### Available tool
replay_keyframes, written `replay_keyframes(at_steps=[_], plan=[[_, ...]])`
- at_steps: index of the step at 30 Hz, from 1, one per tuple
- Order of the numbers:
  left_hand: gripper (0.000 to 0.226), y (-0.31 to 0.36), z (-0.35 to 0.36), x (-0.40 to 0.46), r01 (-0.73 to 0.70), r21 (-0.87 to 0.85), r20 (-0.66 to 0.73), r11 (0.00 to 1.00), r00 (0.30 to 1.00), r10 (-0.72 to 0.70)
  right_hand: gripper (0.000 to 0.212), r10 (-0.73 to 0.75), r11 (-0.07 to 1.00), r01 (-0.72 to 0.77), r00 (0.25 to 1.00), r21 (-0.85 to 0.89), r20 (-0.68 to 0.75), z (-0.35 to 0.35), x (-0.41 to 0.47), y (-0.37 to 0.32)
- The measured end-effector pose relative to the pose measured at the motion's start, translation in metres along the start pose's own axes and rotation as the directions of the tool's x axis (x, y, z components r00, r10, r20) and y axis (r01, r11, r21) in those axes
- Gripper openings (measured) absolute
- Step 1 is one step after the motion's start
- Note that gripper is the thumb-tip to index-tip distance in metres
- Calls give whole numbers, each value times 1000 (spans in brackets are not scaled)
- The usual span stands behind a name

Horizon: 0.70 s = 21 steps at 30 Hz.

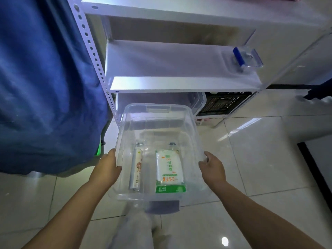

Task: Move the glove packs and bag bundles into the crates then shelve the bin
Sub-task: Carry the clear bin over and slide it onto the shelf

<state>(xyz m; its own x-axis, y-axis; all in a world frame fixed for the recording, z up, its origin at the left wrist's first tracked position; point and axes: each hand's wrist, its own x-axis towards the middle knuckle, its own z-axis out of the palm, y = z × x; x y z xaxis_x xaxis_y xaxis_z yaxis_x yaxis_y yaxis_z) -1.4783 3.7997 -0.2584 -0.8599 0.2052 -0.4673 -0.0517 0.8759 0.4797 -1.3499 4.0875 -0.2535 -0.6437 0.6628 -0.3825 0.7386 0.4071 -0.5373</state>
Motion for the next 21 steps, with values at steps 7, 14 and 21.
replay_keyframes(at_steps=[7, 14, 21], plan=[[42, 13, -3, 93, 39, 31, 73, 999, 996, -41, 43, 6, 999, -6, 1000, -52, 8, 35, 91, -22], [35, 11, 27, 162, 119, 29, -29, 992, 993, -119, 49, -24, 999, 24, 1000, -36, -1, 77, 168, -20], [44, 5, 71, 216, 164, -16, -89, 986, 982, -165, 49, -80, 997, 80, 996, 3, -27, 122, 245, -6]])
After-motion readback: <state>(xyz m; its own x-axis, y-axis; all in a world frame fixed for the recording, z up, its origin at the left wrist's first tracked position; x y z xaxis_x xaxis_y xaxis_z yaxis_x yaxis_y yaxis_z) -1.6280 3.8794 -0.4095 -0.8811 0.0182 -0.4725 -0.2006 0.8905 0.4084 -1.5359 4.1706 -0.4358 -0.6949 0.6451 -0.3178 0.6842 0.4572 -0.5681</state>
